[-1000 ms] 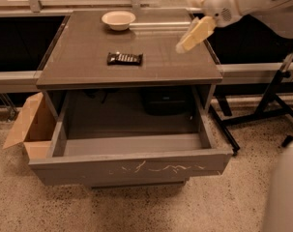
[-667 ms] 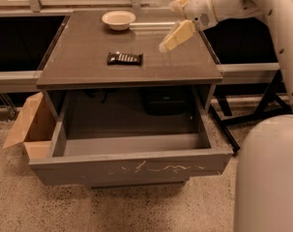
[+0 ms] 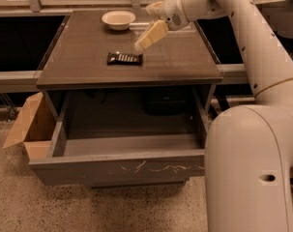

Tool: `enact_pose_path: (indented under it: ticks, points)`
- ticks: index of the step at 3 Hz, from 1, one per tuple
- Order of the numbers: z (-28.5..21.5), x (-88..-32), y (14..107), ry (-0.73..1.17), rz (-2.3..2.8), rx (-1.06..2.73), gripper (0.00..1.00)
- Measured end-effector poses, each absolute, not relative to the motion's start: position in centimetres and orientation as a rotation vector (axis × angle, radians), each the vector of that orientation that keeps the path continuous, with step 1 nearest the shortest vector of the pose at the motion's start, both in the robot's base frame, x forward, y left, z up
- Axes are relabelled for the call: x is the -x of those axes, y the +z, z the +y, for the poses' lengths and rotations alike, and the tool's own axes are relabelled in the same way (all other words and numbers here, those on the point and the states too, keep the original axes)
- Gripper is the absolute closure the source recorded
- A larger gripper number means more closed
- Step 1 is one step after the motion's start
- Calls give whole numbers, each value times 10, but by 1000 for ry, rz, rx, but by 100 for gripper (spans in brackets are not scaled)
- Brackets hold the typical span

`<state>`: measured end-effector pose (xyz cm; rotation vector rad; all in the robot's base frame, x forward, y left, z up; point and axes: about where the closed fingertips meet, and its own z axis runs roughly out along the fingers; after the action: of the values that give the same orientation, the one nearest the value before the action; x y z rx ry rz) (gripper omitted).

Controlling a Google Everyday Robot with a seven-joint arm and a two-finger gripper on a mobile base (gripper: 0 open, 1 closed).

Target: Place rxbar chocolate into top drawer

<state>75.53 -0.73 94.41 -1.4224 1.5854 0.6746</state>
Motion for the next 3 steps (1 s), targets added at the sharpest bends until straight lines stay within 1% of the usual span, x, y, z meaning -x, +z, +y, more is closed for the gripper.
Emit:
enact_pose_path:
  ticks: [1, 3]
  points:
    - [17, -755, 941, 692, 1619, 1435, 0]
    - [51, -754, 915, 805, 1635, 1425, 0]
